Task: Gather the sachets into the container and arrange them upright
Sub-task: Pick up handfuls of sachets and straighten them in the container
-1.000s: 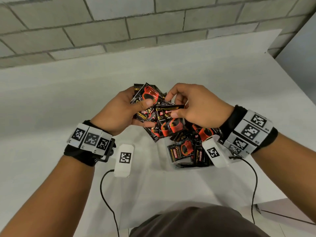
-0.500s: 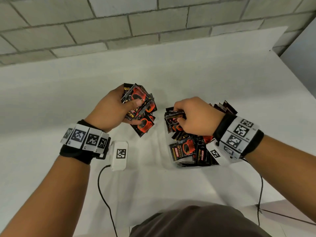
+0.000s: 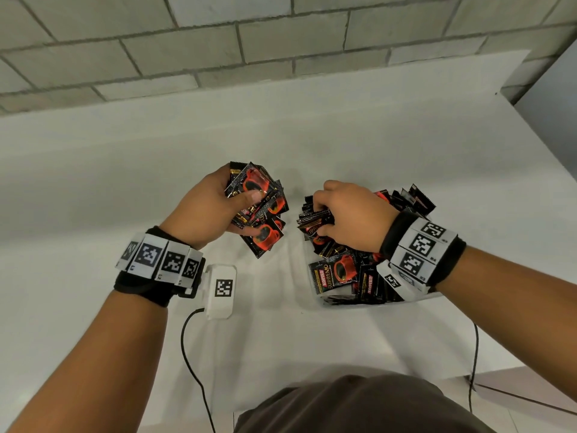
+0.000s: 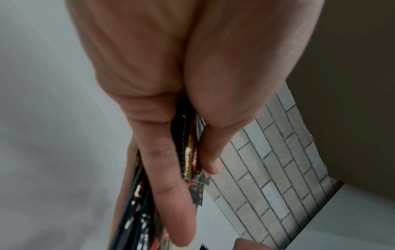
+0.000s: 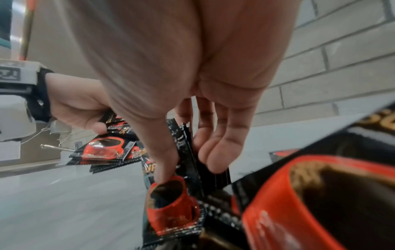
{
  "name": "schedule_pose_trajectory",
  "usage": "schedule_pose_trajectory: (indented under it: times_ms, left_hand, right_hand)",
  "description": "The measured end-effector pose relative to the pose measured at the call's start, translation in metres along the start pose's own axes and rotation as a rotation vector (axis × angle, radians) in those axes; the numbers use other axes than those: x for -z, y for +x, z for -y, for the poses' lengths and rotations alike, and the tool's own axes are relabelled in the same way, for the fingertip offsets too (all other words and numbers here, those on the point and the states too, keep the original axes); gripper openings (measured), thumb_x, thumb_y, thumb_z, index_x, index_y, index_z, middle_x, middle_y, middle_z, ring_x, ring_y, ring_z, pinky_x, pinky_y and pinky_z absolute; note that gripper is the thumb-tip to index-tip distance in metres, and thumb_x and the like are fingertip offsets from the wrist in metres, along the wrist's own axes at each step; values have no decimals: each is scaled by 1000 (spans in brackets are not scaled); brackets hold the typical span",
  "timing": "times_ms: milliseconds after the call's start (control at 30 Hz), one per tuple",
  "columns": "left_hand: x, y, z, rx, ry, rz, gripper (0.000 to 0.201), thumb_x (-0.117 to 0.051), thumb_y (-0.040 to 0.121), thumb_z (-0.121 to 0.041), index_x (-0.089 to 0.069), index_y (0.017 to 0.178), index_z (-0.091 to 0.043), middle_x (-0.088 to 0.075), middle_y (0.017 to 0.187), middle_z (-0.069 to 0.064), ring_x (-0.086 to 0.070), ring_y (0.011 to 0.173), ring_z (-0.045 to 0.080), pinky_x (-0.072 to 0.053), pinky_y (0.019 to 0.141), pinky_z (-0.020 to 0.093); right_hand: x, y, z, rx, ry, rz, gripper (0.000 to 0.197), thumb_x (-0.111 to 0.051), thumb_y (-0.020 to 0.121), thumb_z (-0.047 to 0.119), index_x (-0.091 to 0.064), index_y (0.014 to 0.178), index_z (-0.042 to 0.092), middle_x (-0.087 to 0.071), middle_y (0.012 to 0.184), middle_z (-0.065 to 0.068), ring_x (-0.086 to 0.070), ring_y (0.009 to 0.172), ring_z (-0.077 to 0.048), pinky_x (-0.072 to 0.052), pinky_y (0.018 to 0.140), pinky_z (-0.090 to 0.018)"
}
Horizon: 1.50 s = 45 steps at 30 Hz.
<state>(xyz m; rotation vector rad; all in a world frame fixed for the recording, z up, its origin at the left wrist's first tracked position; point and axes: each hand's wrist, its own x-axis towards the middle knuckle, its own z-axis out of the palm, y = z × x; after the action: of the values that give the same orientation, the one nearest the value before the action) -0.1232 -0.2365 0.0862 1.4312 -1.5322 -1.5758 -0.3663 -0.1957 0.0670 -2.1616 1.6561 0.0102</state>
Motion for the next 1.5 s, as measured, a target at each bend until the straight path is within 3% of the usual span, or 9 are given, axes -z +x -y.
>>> schedule_pose_trajectory:
  times_ms: [167, 300, 500, 633, 867, 1067, 1233, 1367, 1500]
  left_hand:
    - [-3, -1, 0, 1, -6, 16, 35, -66, 97, -11, -58, 131, -12, -72, 115, 7, -77, 93, 23, -64, 66, 40]
    - [-2, -2, 0, -4, 2, 14, 36, -67, 97, -12, -58, 132, -12, -72, 116, 7, -77, 93, 23, -64, 65, 40]
    - [1, -3, 1, -6, -13, 17, 36, -67, 96, -13, -58, 131, -13, -72, 116, 7, -77, 95, 24, -64, 66, 41]
    - [0, -3, 2, -2, -13, 19, 35, -68, 96, -13, -58, 130, -14, -72, 115, 7, -77, 95, 25, -64, 66, 42]
    - [-2, -3, 1, 1, 7, 34, 34, -67, 97, -13, -58, 130, -13, -72, 117, 7, -76, 97, 26, -64, 68, 44]
    - [-2, -4, 1, 14, 53, 10, 34, -68, 97, -15, -59, 130, -14, -71, 117, 8, -77, 94, 25, -65, 67, 44]
    - [-6, -4, 3, 38, 80, 13, 32, -68, 97, -15, -59, 128, -15, -71, 117, 9, -76, 97, 29, -64, 71, 52]
    - [-10, -5, 2, 37, 130, 10, 31, -68, 97, -16, -59, 127, -15, -71, 116, 8, -76, 94, 26, -64, 70, 51]
    - [-13, -6, 1, 48, 155, 10, 31, -68, 97, -18, -58, 126, -16, -70, 117, 8, -76, 96, 27, -64, 71, 51]
  right_hand:
    - [-1, 0, 6, 25, -1, 8, 51, -79, 83, 36, -57, 126, 21, -47, 110, -1, -51, 85, -20, -43, 73, -31]
    - [1, -3, 11, 86, -42, -46, 29, -69, 91, 39, -63, 116, 26, -51, 106, 2, -59, 82, -24, -53, 73, -38]
    - [3, 2, 6, 62, 59, -117, 15, -66, 94, 26, -60, 101, 15, -56, 99, -2, -57, 84, -24, -50, 74, -38]
    - [-3, -1, 5, 30, 54, -62, 24, -73, 88, 24, -55, 102, 14, -51, 101, -3, -53, 80, -22, -41, 68, -31]
    - [-1, 4, 5, 2, 79, -45, 53, -89, 71, 24, -51, 108, 22, -44, 105, 1, -57, 77, -23, -47, 64, -33]
    - [9, 2, 3, 89, 58, -75, 38, -81, 80, 25, -53, 105, 30, -43, 105, 5, -63, 85, -26, -56, 71, -43]
    - [12, 4, -3, 166, 30, -13, 25, -67, 88, 8, -59, 106, 24, -39, 80, 15, -42, 68, -3, -37, 65, -30]
    - [10, 2, -2, 172, -28, -23, 32, -76, 84, 23, -57, 109, 29, -44, 97, 12, -53, 79, -15, -47, 65, -34]
    - [8, 5, -5, 158, -6, -46, 30, -79, 82, 19, -56, 101, 21, -46, 103, 4, -52, 83, -19, -48, 68, -35]
